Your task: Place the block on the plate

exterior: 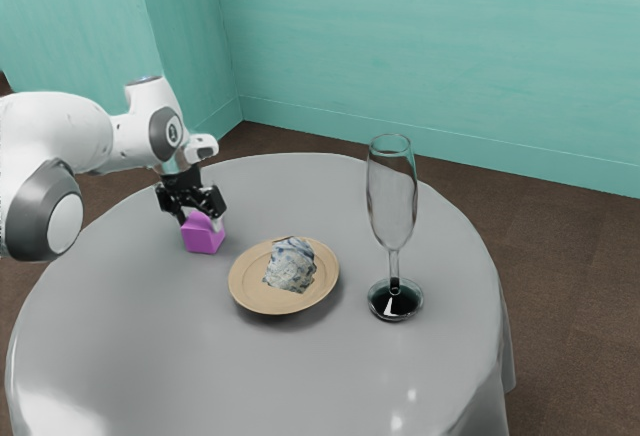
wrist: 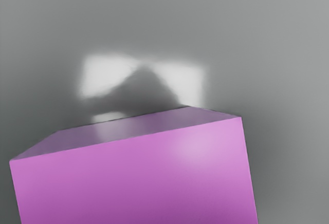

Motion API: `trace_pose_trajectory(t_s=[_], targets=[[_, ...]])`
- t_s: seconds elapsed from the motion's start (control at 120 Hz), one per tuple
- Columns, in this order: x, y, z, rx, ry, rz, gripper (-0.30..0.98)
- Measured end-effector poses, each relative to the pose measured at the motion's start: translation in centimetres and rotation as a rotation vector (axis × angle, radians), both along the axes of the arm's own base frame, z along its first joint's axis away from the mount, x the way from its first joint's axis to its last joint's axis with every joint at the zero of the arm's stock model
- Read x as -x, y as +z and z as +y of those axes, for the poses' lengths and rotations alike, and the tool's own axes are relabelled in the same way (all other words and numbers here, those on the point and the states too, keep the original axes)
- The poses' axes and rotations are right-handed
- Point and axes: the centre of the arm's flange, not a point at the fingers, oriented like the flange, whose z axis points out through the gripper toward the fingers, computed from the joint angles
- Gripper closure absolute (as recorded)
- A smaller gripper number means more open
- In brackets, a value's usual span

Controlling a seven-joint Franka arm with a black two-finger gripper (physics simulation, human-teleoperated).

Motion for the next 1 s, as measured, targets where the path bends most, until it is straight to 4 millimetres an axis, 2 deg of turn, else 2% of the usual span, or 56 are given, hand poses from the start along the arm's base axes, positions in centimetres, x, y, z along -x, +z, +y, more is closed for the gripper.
trace_pose_trajectory(t_s=[0.242,0.333,0.417,0.875,1.0], targets=[[-1.3,-2.2,0.5,-0.027,0.002,0.009,0.0],[-1.3,-2.6,0.5,-0.026,0.004,0.015,0.08],[-1.3,-2.7,0.5,-0.025,0.006,0.018,0.16],[-1.3,-2.5,0.4,-0.026,0.014,0.023,0.16],[-1.3,-1.6,0.4,-0.026,0.012,0.018,0.21]])
